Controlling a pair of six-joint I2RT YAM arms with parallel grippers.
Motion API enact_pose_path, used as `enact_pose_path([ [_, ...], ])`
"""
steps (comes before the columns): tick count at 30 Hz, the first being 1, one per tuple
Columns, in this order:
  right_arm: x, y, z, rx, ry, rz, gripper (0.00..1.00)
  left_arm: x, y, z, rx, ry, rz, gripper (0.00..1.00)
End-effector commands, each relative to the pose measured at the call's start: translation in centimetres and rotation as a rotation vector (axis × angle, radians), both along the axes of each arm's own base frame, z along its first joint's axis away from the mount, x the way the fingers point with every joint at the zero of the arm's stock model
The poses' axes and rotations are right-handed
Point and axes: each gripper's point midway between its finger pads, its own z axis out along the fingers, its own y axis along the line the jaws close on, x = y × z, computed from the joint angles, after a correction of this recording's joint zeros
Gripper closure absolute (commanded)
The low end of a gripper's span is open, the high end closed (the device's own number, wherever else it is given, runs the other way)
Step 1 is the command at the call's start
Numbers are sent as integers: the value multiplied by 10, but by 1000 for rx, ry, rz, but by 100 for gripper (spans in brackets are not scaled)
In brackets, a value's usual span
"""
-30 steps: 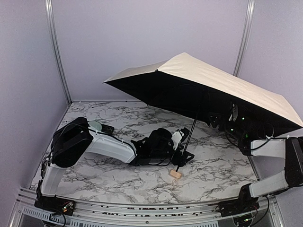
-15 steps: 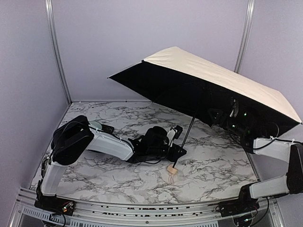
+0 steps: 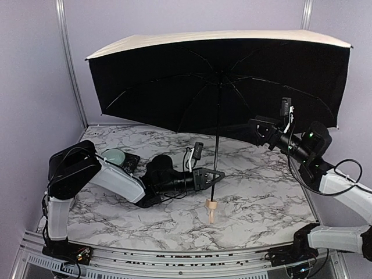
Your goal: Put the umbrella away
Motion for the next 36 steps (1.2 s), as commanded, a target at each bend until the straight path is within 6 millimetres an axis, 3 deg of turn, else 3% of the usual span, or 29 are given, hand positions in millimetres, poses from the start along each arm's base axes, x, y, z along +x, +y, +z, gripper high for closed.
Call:
enact_pose_path([
  [1,-13,11,30,13,-105,70,26,-38,24,100,-239,-245,-76,100],
  [7,-22,26,43,39,-178,194,26,-56,26,107,-227,-328,-113,100],
  [20,-33,41,77,98,-298,331,26,-46,18,92,-125,-387,-54,100],
  [25,-17,41,85,158,-274,274,25,-43,4,73,62,-460,24,100],
  [30,6,38,96,266,-208,242,25,-56,5,82,-2,-451,-21,100],
  [36,1,20,121,542,-236,298,37,-56,7,85,-51,-422,-17,100],
])
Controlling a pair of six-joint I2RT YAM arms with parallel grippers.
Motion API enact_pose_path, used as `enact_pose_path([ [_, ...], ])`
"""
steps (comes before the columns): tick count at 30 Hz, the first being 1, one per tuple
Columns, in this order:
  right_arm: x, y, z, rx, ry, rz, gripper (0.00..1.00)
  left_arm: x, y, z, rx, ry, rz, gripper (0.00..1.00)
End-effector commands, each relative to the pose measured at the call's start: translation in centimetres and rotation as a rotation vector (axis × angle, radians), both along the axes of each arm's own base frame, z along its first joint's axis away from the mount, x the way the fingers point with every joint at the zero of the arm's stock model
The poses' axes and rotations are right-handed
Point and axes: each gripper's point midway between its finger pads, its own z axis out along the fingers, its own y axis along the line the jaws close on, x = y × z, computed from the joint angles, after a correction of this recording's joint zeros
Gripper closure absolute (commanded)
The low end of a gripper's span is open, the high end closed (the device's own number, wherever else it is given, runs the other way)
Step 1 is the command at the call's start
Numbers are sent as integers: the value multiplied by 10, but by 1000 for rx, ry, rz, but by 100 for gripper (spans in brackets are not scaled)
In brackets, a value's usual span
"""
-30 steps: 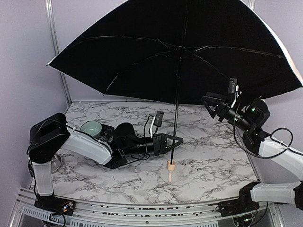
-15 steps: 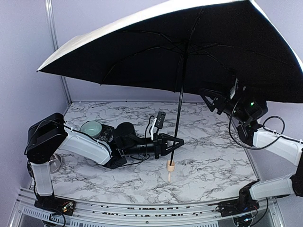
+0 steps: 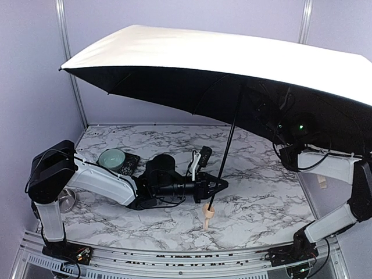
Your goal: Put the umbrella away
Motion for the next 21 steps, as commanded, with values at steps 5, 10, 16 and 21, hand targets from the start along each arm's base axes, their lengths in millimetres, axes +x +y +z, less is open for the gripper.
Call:
enact_pose_path([
  [5,-10,-18,45,378,-1,93,45,-2,4,67,-197,-105,-9,100],
  [10,-1,-1,42,446,91,191,44,-1,3,70,-205,-97,-9,100],
  [16,9,9,34,508,164,242,47,-2,3,71,-207,-89,-16,100],
  [21,10,7,38,525,139,231,56,-2,4,70,-205,-82,-13,100],
])
